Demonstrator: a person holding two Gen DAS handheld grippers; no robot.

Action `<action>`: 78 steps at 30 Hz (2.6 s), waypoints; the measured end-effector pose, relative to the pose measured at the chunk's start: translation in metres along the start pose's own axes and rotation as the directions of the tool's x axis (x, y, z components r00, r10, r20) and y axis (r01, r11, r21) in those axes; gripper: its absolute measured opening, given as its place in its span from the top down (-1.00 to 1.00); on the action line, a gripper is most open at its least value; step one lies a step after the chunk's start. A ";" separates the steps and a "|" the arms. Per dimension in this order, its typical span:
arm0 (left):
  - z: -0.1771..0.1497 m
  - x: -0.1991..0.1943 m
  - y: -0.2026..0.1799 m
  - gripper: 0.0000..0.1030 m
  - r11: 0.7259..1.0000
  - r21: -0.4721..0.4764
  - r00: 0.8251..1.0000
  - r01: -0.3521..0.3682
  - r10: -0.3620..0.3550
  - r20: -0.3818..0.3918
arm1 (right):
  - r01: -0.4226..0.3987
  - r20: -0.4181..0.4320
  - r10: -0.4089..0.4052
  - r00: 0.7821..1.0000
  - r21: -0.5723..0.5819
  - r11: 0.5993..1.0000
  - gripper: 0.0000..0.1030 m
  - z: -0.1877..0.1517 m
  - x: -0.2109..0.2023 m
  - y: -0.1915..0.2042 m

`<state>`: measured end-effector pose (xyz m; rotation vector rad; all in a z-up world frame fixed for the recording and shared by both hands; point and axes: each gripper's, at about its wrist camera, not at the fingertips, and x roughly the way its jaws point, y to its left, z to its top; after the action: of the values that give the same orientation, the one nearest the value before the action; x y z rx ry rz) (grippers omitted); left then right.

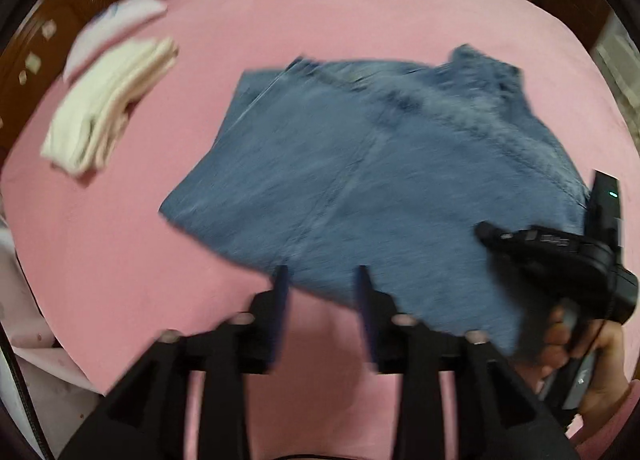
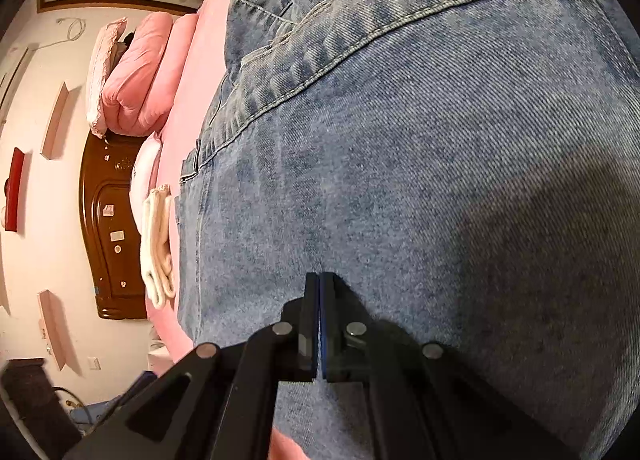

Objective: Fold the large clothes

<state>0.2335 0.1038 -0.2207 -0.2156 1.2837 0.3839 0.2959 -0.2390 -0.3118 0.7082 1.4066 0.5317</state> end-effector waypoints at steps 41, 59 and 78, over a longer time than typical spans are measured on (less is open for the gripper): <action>0.053 -0.019 0.055 0.76 0.898 0.047 0.822 0.438 -0.421 0.384 | 0.034 0.354 -0.076 0.932 0.124 0.992 1.00 -0.040 0.007 0.010; -0.051 -0.087 -0.154 0.76 0.822 0.380 0.822 0.424 -0.526 0.218 | -0.196 0.068 0.191 0.979 0.068 0.978 1.00 -0.025 -0.008 -0.028; -0.120 -0.049 -0.280 0.65 0.778 0.524 0.885 0.348 -0.457 0.091 | 0.065 0.351 -0.090 0.932 0.081 0.995 0.89 0.047 -0.245 -0.128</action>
<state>0.2258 -0.2052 -0.2223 -0.0073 1.0438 -0.2978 0.3068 -0.5076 -0.2328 0.7581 1.1112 0.2762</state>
